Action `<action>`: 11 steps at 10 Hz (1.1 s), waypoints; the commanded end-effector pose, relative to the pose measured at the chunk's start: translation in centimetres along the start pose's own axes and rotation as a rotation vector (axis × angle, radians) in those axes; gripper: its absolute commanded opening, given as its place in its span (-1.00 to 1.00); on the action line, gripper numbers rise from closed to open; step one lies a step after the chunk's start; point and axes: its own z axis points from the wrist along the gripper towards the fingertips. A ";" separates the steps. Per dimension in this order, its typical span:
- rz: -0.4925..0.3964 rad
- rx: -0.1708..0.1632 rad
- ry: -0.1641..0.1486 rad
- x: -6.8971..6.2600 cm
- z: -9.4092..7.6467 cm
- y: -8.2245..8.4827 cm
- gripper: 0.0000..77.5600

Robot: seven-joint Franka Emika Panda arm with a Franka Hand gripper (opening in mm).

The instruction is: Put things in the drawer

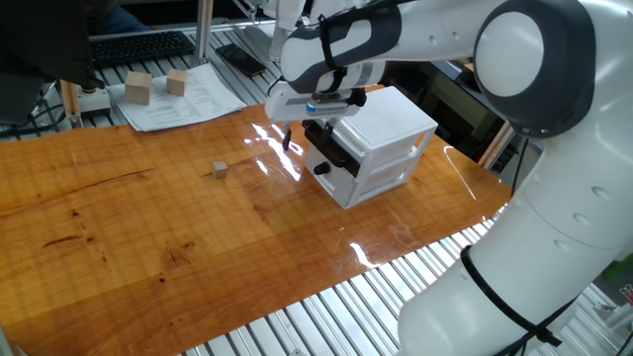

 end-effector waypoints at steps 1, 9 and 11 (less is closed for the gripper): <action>-0.024 0.008 0.003 0.7 0.0 1.7 1.00; 0.000 -0.009 0.013 1.9 -0.2 4.5 1.00; -0.003 0.001 0.013 1.8 -0.4 4.6 1.00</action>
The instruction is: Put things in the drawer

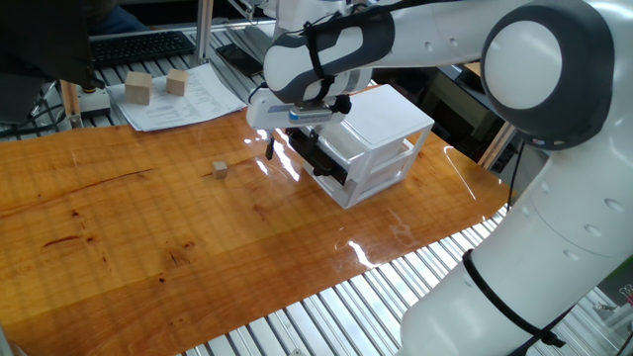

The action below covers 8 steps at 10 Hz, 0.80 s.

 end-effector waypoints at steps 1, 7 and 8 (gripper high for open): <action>-0.012 0.023 0.001 -0.2 -0.6 0.5 1.00; -0.004 0.023 0.008 -1.5 -2.0 1.3 1.00; 0.001 0.023 0.008 -1.7 -2.1 1.5 1.00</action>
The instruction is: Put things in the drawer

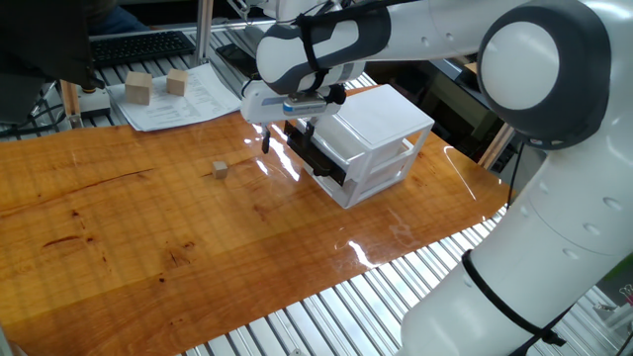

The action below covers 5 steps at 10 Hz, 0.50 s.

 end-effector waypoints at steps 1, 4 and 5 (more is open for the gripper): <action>0.019 -0.002 0.003 -1.2 -1.1 1.2 1.00; 0.039 -0.003 0.002 -1.7 -1.0 2.8 1.00; 0.040 -0.003 0.002 -1.7 -0.9 3.0 1.00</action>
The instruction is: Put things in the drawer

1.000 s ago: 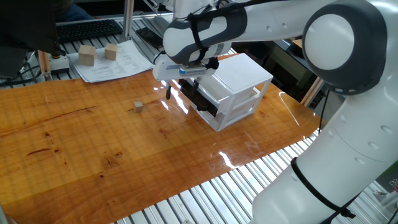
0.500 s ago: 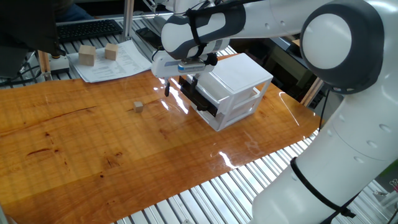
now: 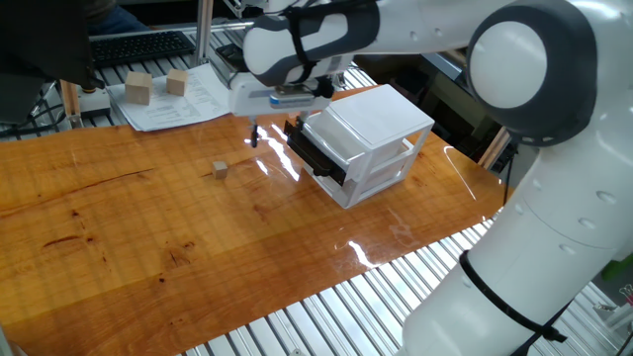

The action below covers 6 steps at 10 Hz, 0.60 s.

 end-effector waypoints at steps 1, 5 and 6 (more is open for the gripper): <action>0.020 -0.004 -0.006 -0.7 0.2 1.6 1.00; 0.022 -0.013 -0.009 -2.3 0.8 2.6 1.00; 0.020 -0.015 -0.011 -2.5 1.0 2.8 1.00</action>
